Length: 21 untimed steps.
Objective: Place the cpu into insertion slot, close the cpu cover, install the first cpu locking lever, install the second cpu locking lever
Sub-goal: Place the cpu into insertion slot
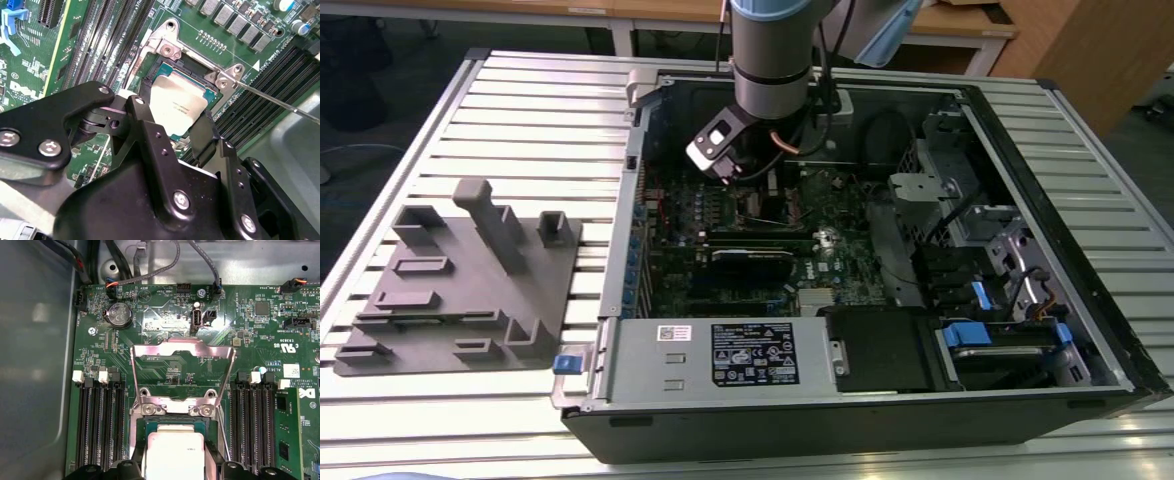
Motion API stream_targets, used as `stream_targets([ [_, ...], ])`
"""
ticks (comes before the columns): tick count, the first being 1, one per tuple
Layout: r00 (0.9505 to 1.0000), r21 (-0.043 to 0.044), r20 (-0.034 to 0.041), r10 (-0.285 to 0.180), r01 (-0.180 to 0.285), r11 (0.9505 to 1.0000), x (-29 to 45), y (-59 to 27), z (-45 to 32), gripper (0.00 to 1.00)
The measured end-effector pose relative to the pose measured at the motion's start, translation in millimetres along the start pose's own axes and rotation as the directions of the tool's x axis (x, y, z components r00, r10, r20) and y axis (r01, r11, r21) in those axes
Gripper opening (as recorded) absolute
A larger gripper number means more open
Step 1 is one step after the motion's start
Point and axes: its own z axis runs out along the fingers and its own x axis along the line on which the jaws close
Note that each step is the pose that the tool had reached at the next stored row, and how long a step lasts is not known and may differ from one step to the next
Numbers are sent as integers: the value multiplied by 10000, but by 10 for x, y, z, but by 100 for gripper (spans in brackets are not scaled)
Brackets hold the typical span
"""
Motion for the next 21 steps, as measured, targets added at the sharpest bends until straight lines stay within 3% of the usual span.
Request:
stream_targets([
  [21,9999,-1,12,108,-108,9999,-1,-10,27,54],
])
